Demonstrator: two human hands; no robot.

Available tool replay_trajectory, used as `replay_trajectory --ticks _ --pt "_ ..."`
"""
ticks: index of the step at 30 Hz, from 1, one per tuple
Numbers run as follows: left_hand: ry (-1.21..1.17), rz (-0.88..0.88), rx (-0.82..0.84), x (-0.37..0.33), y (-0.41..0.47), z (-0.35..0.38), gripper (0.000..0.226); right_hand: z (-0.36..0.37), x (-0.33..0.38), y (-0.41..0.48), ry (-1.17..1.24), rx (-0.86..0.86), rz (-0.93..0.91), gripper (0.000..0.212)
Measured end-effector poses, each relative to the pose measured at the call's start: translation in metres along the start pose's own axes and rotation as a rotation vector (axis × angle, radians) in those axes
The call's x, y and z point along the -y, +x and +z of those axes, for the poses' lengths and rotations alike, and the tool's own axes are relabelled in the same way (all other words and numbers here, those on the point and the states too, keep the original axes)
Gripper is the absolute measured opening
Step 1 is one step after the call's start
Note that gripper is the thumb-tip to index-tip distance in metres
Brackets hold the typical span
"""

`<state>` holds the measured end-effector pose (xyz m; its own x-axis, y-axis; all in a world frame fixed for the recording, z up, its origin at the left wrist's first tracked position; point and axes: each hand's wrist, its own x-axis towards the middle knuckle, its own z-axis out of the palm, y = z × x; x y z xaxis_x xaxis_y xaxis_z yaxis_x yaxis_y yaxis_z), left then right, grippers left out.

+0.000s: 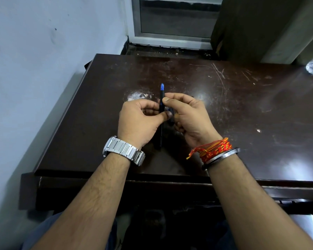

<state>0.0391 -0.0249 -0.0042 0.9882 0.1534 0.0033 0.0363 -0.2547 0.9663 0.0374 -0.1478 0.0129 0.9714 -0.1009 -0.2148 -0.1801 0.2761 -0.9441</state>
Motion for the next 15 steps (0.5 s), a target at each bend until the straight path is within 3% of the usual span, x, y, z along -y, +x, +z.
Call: replay_trajectory --ticks 4,15 --pt "0.028 0.013 0.007 -0.0012 -0.0016 -0.0004 0.025 -0.0027 -0.0002 -0.0001 0.044 -0.037 -0.05 0.022" --pt "0.087 0.063 -0.003 -0.0017 -0.0018 -0.0007 0.026 0.0007 -0.0039 0.0001 0.055 -0.029 -0.04 0.023"
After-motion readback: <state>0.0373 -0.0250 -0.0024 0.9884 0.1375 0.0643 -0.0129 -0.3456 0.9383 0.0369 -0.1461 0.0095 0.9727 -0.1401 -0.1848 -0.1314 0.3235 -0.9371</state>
